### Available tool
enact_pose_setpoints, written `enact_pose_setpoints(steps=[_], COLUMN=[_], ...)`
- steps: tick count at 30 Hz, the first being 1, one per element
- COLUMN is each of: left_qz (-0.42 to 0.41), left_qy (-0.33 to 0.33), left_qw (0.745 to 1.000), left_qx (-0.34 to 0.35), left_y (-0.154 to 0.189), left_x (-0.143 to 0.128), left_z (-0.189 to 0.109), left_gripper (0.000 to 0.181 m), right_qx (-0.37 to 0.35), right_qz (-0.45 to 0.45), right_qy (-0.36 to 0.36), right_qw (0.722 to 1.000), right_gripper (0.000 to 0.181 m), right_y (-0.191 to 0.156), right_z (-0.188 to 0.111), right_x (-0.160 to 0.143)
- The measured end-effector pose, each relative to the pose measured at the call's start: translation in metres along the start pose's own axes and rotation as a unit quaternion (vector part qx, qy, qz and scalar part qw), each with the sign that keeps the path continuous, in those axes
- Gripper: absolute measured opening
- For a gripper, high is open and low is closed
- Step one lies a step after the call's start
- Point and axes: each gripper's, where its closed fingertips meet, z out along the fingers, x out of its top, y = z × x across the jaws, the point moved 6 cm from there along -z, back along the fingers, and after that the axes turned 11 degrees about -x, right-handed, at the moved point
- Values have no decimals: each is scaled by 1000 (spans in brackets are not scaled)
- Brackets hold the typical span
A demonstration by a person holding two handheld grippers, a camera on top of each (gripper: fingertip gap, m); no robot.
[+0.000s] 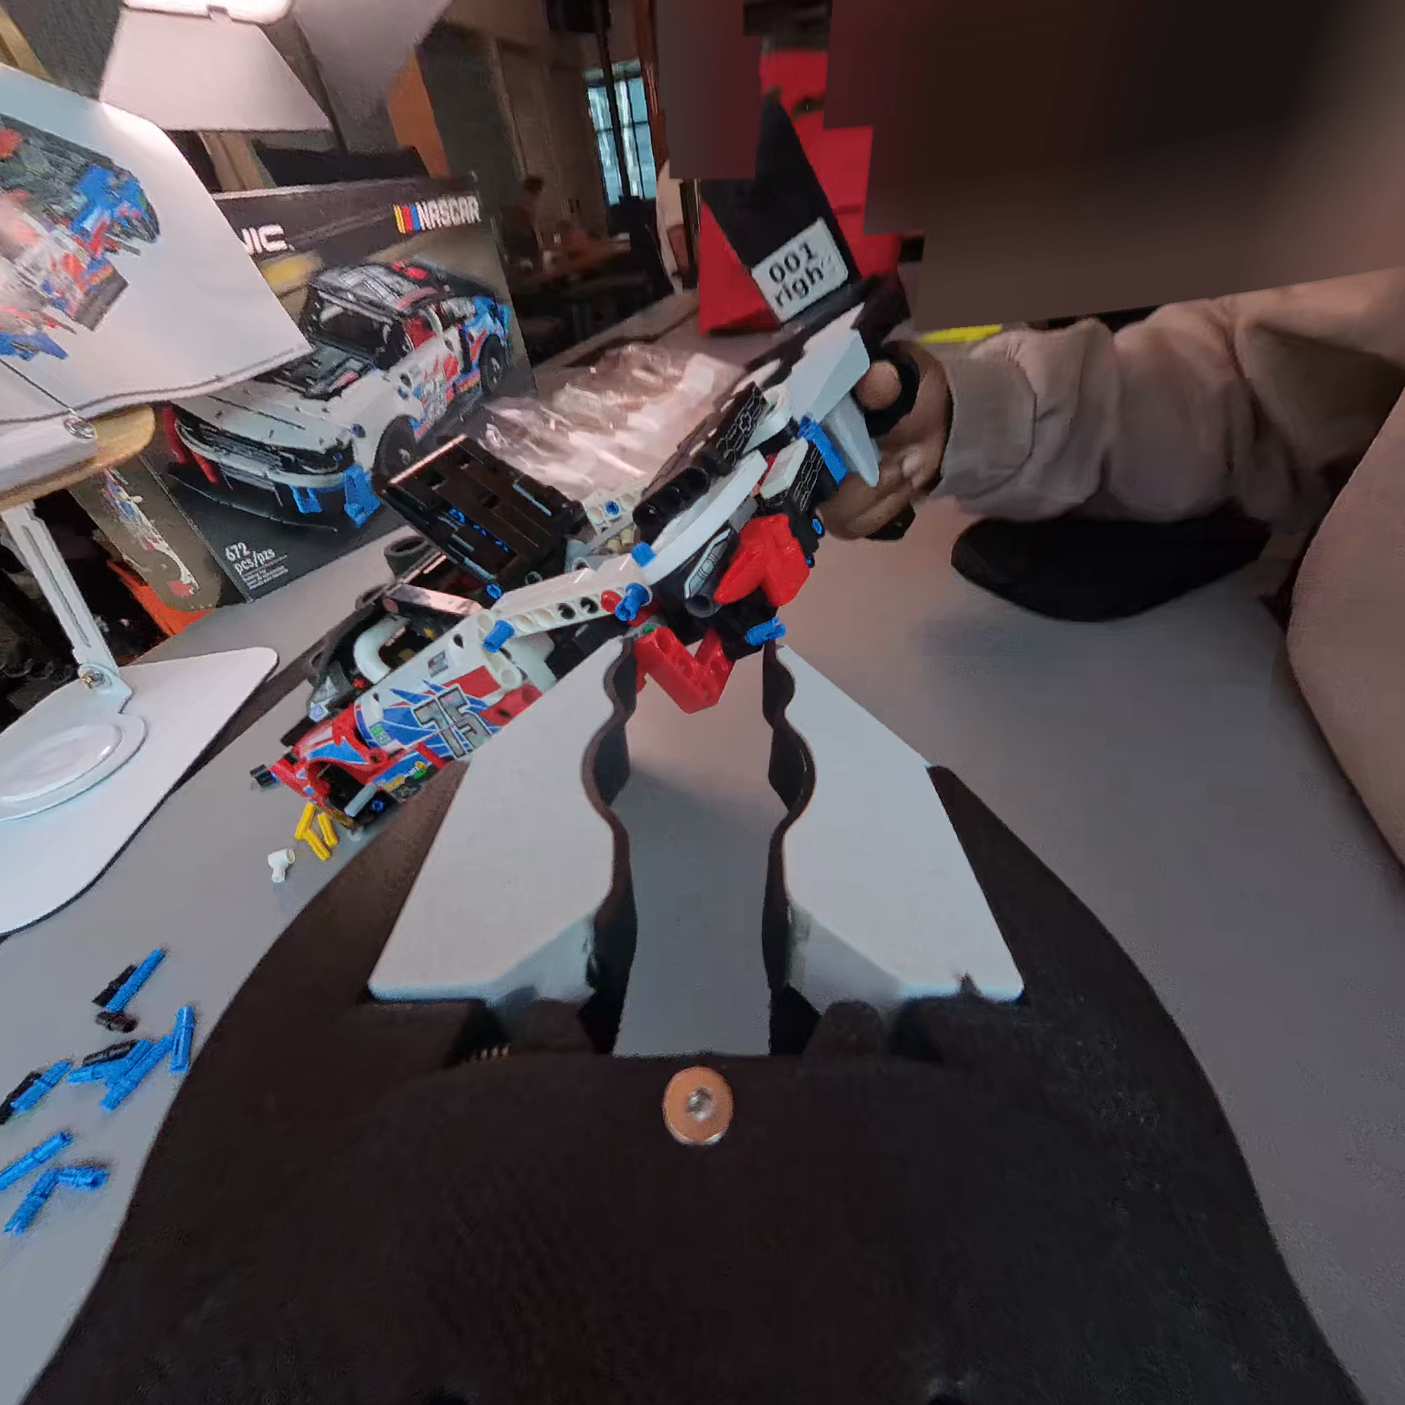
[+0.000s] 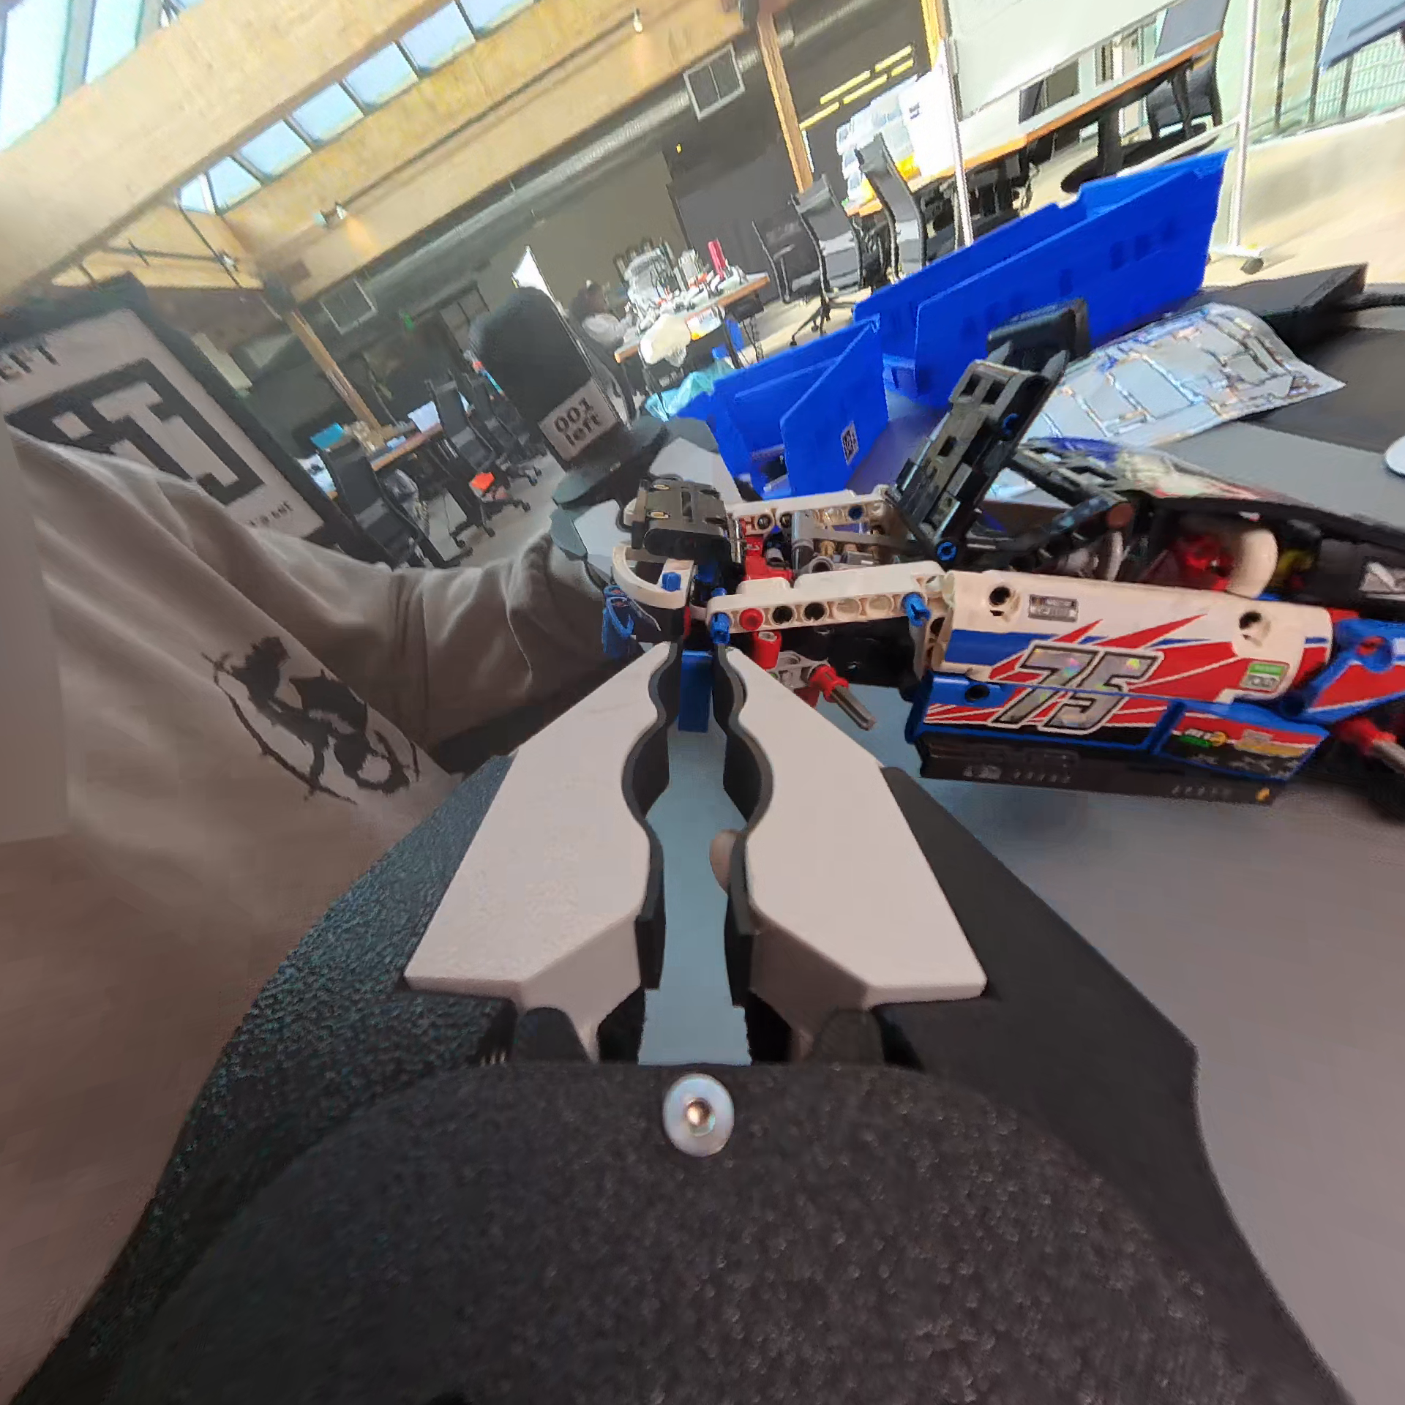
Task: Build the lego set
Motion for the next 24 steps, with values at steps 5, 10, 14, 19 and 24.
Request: enact_pose_setpoints(steps=[5, 10, 14, 19, 24], left_qz=[57, 87, 96, 36, -41], left_qy=[-132, -236, -270, -274, -164], left_qw=[989, 967, 956, 957, 982], left_qx=[-20, -49, -62, -90, -89], left_y=[26, 42, 49, 47, 37], left_x=[-36, -67, -79, -80, -55], left_z=[22, 33, 37, 24, 15], left_gripper=[28, 23, 13, 23, 19], right_qx=[-23, -54, -74, -69, -64], right_qz=[-53, -149, -212, -233, -273], right_qy=[-82, -186, -244, -280, -231], right_qw=[995, 970, 943, 929, 931], right_gripper=[5, 5, 5, 15, 28], right_y=[4, 3, 2, -4, -27], right_z=[-10, -9, -7, -25, -10], right_x=[-48, -81, -98, -90, -61])
